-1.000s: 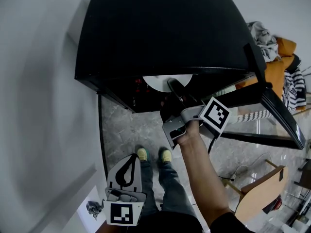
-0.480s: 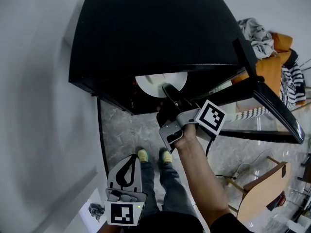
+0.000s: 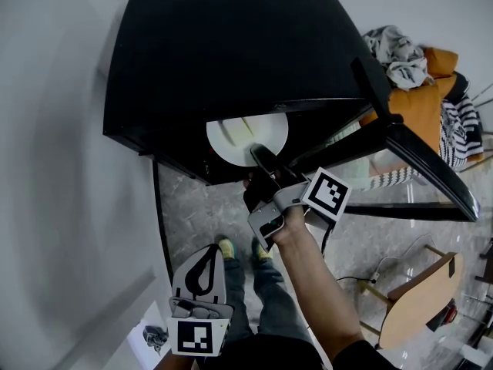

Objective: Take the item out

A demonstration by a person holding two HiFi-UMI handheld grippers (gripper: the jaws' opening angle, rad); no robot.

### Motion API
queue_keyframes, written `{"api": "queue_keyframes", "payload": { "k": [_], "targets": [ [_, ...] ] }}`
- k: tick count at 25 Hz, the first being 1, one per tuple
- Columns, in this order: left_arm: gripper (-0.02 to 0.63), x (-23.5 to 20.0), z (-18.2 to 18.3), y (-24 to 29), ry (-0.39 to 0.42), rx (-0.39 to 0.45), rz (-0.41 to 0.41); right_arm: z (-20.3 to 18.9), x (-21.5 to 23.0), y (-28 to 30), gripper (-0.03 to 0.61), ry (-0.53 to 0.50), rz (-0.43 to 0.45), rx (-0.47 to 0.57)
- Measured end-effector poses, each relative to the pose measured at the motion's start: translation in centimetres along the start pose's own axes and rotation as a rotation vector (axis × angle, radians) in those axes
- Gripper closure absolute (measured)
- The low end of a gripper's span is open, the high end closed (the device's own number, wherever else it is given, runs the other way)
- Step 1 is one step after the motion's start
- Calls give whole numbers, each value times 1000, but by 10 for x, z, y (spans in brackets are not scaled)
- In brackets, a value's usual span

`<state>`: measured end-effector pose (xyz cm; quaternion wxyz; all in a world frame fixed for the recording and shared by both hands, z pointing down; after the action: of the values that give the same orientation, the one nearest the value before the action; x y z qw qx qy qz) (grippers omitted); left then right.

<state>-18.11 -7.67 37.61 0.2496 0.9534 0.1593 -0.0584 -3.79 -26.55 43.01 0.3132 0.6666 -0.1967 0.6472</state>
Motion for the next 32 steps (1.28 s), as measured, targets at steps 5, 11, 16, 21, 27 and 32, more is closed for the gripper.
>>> {"api": "queue_keyframes", "payload": {
  "k": [5, 11, 16, 21, 27, 32],
  "targets": [
    [604, 6, 7, -1, 15, 12, -6, -3, 1, -15, 551, -9, -11, -21],
    [604, 9, 15, -2, 46, 20, -13, -4, -5, -30, 551, -28, -16, -47],
    [603, 19, 23, -9, 61, 33, -13, -6, -11, -54, 551, -30, -13, -56],
    [603, 23, 35, -16, 77, 59, -15, -15, -17, -77, 551, -37, -22, -83],
    [604, 16, 53, -36, 182, 94, 2, -30, -37, -115, 551, -41, -53, -141],
    [604, 20, 58, -35, 188, 106, -32, -25, -52, -151, 551, -82, -77, -168]
  ]
}}
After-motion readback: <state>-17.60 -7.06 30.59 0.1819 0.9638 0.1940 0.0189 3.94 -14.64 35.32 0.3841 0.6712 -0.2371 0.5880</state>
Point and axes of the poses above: the fingertips, and each gripper's own axes: y forward along the fingers, x to its right, z out of its top, the point moved 7 cm from there along -y, backward along the fingers, and after that the axes turned 4 degrees about -x, right-handed, at the moved point
